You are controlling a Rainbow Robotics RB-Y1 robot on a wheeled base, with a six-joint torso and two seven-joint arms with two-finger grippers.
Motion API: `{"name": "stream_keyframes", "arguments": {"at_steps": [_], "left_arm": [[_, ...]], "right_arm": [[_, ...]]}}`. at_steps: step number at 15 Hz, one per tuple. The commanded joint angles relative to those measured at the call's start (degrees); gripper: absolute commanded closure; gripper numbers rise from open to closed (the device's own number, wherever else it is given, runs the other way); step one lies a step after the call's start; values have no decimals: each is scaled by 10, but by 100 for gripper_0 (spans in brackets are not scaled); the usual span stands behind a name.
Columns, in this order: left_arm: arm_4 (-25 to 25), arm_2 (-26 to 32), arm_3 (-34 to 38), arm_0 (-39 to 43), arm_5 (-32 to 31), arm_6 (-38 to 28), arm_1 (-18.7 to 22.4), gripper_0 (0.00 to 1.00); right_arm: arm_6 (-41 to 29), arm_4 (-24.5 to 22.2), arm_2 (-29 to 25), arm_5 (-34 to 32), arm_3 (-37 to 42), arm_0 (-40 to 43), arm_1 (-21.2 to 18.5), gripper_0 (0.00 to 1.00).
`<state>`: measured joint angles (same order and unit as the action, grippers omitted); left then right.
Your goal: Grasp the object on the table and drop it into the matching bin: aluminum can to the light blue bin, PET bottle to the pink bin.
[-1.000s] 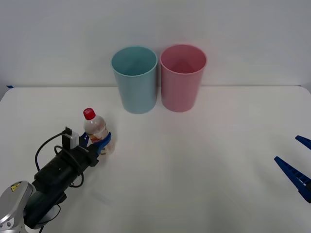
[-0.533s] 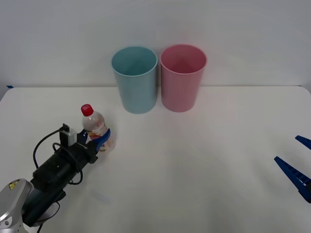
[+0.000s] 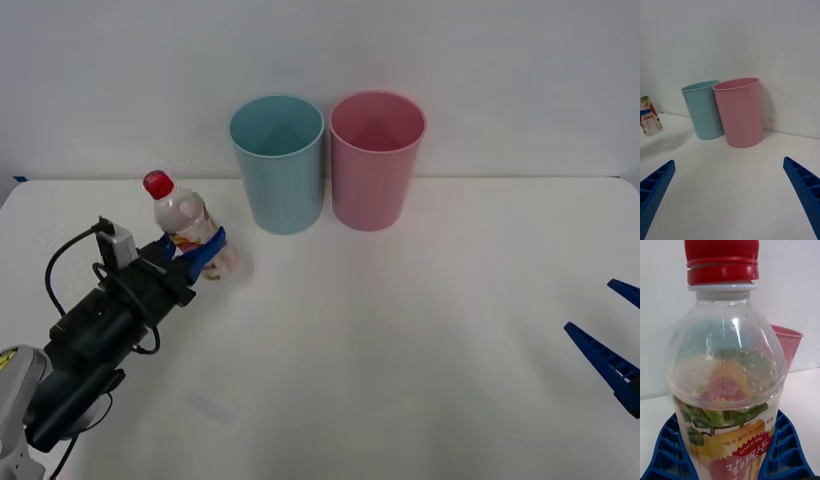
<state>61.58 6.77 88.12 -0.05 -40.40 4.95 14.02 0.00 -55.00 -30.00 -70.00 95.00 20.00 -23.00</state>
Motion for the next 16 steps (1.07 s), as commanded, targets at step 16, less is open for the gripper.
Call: {"name": "stream_keyframes", "arguments": {"at_steps": [16], "left_arm": [[67, 13, 112, -129, 18, -287, 50, 99]], "right_arm": [[0, 0, 0, 0, 0, 0, 0, 0]]}}
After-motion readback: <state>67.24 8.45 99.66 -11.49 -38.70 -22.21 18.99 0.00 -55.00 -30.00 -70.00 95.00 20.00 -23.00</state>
